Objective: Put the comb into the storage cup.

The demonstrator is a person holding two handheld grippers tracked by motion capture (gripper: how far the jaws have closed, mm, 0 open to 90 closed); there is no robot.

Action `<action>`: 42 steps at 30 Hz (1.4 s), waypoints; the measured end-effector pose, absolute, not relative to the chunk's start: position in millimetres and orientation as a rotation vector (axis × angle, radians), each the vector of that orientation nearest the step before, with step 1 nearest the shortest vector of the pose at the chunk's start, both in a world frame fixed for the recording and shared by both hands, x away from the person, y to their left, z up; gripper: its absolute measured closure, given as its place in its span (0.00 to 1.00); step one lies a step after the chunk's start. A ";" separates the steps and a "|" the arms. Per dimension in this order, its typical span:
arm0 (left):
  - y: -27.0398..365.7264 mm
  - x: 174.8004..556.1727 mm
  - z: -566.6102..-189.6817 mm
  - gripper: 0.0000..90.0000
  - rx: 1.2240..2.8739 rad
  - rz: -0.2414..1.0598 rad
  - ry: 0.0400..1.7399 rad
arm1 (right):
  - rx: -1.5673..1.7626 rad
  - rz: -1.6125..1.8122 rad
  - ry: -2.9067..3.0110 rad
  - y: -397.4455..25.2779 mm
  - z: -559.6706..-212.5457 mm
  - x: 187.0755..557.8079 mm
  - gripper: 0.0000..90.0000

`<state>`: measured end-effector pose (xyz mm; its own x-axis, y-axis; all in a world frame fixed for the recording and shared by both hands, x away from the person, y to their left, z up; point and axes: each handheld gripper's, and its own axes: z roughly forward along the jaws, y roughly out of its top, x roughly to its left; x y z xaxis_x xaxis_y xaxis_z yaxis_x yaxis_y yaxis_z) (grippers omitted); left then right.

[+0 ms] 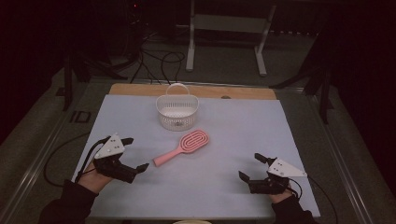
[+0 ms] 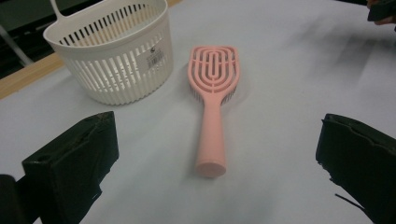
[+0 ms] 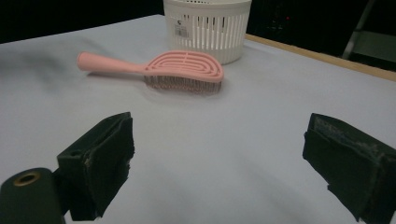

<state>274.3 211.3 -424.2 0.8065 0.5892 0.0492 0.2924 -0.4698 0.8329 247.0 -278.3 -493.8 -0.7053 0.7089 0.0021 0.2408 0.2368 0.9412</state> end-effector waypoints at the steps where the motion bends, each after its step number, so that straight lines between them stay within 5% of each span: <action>1: 210.6 275.0 -423.8 0.00 2.090 0.412 0.647 | 0.867 1.471 2.087 -278.1 -493.7 246.7 0.09; 42: 159.2 324.3 -417.8 0.00 2.281 0.321 0.604 | 0.864 1.484 2.091 -277.9 -493.0 246.2 0.09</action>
<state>324.3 159.2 -417.8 0.8578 0.5117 0.0481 0.3259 -0.6139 0.7190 246.2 -277.9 -493.0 -0.7123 0.7019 0.0077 0.2390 0.2323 0.9428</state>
